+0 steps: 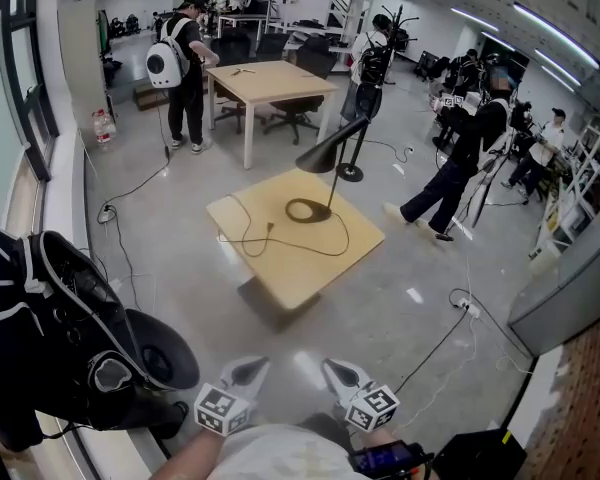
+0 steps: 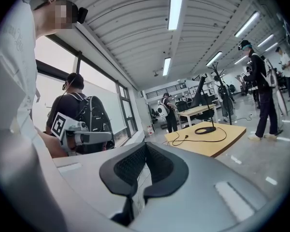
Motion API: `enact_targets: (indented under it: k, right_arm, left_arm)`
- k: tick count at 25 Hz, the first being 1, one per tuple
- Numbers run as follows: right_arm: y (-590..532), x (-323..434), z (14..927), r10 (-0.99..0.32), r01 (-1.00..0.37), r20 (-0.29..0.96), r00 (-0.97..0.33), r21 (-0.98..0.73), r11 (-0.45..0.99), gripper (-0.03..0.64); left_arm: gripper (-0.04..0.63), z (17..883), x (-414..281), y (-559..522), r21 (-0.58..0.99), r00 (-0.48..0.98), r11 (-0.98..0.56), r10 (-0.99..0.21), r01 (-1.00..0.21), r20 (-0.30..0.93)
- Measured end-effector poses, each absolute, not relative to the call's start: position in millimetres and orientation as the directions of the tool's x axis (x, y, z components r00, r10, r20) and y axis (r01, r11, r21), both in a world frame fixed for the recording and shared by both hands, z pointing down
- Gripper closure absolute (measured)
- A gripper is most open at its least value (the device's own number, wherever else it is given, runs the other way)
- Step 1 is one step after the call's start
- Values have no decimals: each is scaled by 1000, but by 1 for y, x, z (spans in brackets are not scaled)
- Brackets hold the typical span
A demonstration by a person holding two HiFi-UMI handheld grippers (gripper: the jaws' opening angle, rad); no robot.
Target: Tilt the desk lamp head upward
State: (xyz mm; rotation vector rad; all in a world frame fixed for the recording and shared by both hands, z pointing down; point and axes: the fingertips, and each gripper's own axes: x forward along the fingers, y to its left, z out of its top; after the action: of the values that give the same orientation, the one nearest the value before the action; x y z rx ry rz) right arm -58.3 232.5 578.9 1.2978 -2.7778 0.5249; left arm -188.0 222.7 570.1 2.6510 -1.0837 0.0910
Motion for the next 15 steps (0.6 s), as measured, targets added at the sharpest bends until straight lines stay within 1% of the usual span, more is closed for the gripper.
enact_targets:
  k: [15]
  right_arm:
    - [232,-51,575,-750,-763,174,-638,-271,587,603]
  left_arm:
    - [594,566,-187,220,220,721,-688,-676,-691,151]
